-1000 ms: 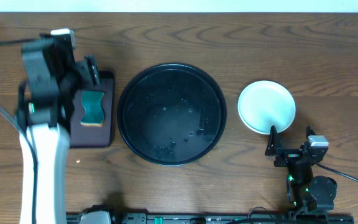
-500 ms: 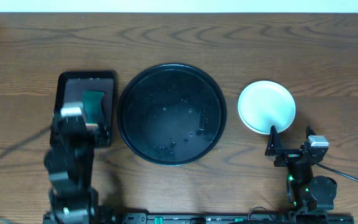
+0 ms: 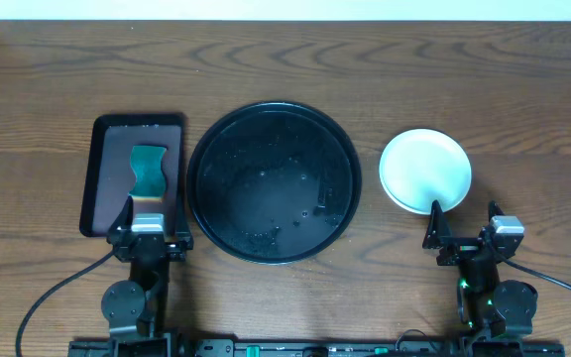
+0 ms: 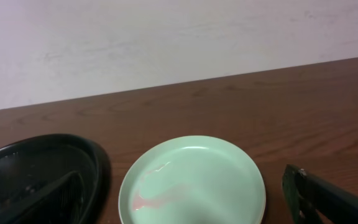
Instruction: Clean dirty plates on tray and stack at the side
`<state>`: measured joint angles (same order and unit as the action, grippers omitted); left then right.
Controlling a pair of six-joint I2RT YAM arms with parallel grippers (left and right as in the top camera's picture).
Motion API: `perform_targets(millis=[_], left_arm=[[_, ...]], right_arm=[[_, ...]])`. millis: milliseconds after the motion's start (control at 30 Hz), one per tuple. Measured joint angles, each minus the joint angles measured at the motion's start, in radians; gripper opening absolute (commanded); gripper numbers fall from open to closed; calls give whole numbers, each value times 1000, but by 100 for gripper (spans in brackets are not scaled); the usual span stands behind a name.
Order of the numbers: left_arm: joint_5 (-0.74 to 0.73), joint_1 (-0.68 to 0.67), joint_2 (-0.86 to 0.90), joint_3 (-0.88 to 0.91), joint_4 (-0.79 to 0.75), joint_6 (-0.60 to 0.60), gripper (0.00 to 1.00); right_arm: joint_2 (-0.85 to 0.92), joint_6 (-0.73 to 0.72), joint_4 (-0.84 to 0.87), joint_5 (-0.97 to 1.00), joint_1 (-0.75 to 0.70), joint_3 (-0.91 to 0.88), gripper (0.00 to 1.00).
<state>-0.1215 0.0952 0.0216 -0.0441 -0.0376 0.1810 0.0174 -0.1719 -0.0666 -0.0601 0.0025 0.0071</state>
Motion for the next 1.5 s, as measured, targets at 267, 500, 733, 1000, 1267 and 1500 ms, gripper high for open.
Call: perform_targets(millis=[267, 500, 733, 1000, 1267, 1500], left_arm=[[19, 0, -11, 28, 59, 19, 79], [24, 0, -11, 27, 60, 26, 79], [24, 0, -11, 27, 60, 26, 79], [24, 0, -11, 27, 60, 26, 79], [24, 0, -11, 27, 60, 26, 79], [24, 0, -11, 27, 60, 26, 79]], right_arm=[[0, 0, 0, 0, 0, 0, 99], [0, 0, 0, 0, 0, 0, 99], [0, 0, 0, 0, 0, 0, 99], [0, 0, 0, 0, 0, 0, 99], [0, 0, 0, 0, 0, 0, 99], [0, 0, 0, 0, 0, 0, 99]])
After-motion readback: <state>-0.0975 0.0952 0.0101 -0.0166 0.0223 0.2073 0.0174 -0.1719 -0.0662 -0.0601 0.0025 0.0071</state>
